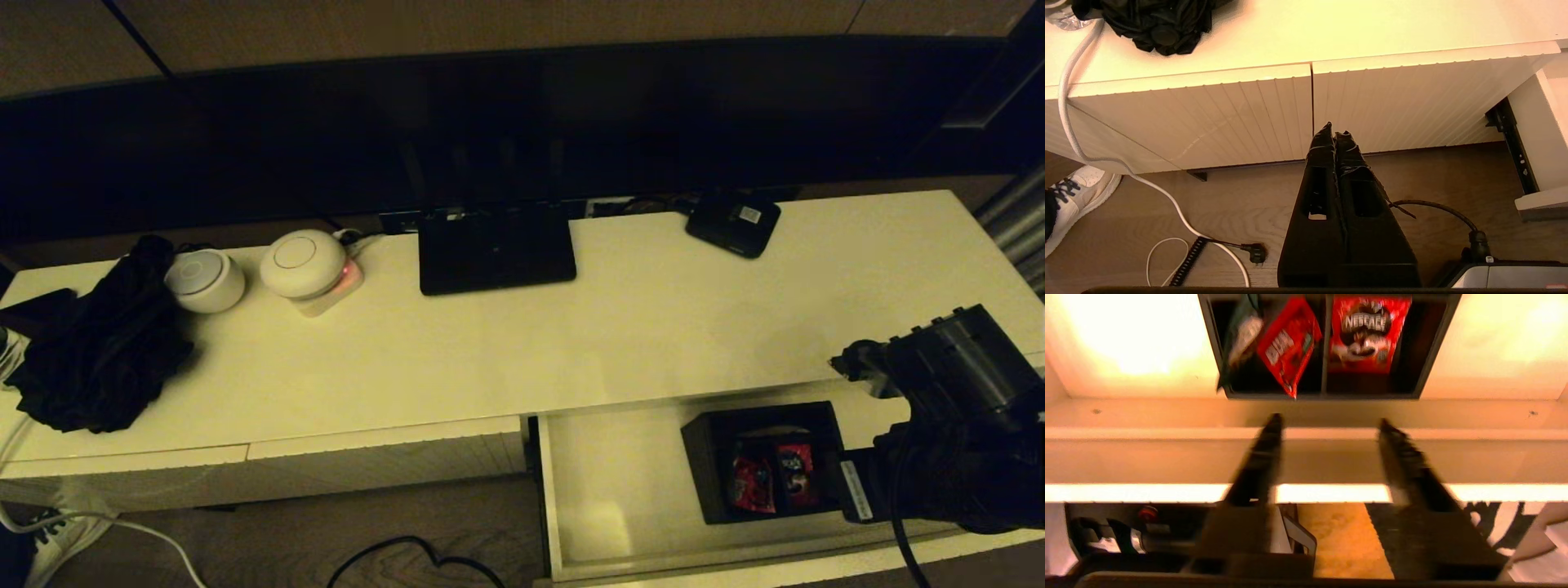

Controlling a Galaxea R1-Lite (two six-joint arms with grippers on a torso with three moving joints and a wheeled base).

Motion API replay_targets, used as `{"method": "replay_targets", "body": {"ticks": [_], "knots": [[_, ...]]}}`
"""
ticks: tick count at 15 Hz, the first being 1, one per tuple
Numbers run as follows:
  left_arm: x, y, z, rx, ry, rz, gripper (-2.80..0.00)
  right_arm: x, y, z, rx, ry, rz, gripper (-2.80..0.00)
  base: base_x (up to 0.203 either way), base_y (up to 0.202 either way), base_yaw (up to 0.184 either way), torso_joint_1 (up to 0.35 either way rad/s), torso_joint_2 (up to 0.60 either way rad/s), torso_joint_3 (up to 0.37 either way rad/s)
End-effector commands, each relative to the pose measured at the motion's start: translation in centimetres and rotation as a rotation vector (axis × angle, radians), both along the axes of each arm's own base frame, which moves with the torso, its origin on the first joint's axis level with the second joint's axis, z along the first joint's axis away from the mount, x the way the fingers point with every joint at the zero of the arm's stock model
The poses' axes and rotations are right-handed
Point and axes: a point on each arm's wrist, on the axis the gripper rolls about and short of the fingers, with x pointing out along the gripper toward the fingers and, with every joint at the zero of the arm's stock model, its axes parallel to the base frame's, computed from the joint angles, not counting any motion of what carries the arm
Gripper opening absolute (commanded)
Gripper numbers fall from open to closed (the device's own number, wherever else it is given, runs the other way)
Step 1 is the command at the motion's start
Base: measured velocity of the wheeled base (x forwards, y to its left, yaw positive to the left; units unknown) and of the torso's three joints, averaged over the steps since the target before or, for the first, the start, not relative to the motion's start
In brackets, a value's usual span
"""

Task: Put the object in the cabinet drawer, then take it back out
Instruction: Take the storage box out of the drawer and put it on the table

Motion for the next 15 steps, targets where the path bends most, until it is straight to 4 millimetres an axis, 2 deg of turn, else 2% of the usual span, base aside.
{"method": "replay_targets", "body": {"ticks": [1,9,15], "knots": [[0.0,0.0,-0.1,0.000,0.003,0.001,-2.80,0.7,-0.3,-0.4,0.002,0.020,-0.021,0.00,0.000,0.000,0.000,0.000,0.00,0.000],[0.0,0.0,-0.1,0.000,0.003,0.001,-2.80,4.5,0.3,-3.3,-0.004,0.134,-0.032,0.00,0.000,0.000,0.000,0.000,0.00,0.000],[0.0,0.0,-0.1,0.000,0.003,-0.001,-2.80,5.7,0.7,-4.5,-0.015,0.148,-0.034,0.00,0.000,0.000,0.000,0.000,0.00,0.000]]}}
